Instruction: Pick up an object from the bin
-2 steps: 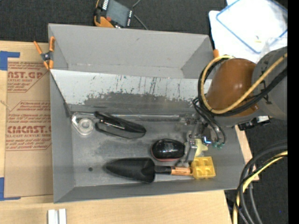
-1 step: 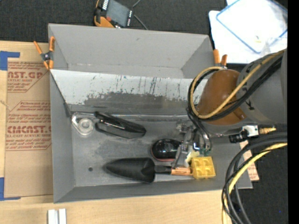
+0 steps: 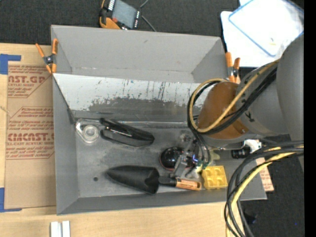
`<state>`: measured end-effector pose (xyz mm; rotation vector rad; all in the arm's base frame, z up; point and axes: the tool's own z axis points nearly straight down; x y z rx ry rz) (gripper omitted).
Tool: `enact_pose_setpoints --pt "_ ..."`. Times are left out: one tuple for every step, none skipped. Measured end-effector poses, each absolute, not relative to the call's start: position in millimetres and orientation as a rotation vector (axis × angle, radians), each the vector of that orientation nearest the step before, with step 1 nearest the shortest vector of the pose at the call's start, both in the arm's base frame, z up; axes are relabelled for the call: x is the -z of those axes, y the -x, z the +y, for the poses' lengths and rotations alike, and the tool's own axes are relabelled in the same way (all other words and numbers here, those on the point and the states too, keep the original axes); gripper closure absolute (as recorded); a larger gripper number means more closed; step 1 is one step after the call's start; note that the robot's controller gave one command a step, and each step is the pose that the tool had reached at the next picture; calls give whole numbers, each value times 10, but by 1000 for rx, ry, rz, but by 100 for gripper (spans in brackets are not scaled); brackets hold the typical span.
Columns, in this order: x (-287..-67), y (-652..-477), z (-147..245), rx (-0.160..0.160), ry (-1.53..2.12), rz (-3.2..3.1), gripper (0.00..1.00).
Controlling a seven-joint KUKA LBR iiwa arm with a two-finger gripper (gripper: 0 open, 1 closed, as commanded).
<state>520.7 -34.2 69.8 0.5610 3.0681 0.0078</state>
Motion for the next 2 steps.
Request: enact_pose_setpoints --pt "-693 -5320 -391 -5 -563 3085 100" --pt "-694 -5319 -392 -5 -563 3085 100"
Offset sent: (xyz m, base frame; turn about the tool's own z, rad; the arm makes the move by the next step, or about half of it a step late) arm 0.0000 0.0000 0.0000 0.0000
